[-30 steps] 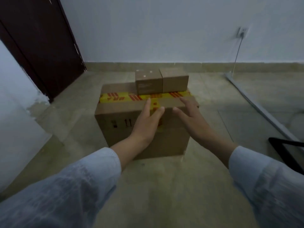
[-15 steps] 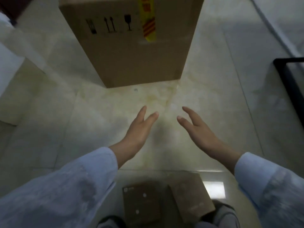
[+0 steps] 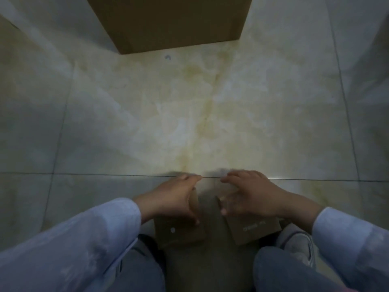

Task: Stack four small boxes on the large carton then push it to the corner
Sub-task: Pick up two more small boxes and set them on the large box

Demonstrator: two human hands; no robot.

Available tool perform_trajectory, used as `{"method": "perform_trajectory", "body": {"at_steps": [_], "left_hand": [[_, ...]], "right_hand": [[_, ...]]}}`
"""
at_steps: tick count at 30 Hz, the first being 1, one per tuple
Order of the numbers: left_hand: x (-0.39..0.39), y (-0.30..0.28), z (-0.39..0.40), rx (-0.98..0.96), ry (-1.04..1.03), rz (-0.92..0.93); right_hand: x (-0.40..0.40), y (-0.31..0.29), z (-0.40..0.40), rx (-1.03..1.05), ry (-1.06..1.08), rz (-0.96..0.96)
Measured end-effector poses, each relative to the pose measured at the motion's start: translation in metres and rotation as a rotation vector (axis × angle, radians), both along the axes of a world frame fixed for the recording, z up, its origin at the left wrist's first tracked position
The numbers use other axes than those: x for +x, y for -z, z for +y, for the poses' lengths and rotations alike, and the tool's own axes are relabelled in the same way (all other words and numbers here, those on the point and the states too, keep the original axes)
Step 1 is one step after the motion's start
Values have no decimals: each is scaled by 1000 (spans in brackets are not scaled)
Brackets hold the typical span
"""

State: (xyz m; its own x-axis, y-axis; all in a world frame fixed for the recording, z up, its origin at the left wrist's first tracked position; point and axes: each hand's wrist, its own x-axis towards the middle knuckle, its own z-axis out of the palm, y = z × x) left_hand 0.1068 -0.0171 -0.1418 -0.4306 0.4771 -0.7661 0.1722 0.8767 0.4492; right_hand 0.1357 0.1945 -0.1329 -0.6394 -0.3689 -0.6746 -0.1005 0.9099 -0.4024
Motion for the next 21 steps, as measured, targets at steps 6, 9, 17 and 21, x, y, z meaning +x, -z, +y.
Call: {"method": "perform_trajectory", "body": {"at_steps": [6,9,17,21], "left_hand": [[-4,8,-6,-126,175,-13],[0,8,-5,-72,155,-5],[2,7,2,0,202,34],[4,6,1,9,222,45]], "right_hand": [[-6,3,7,122,-221,-123],[-8,2,2,147,-241,-73],[-22,-1,-3,99,-180,41],[-33,-5,-3,70,-106,87]]}}
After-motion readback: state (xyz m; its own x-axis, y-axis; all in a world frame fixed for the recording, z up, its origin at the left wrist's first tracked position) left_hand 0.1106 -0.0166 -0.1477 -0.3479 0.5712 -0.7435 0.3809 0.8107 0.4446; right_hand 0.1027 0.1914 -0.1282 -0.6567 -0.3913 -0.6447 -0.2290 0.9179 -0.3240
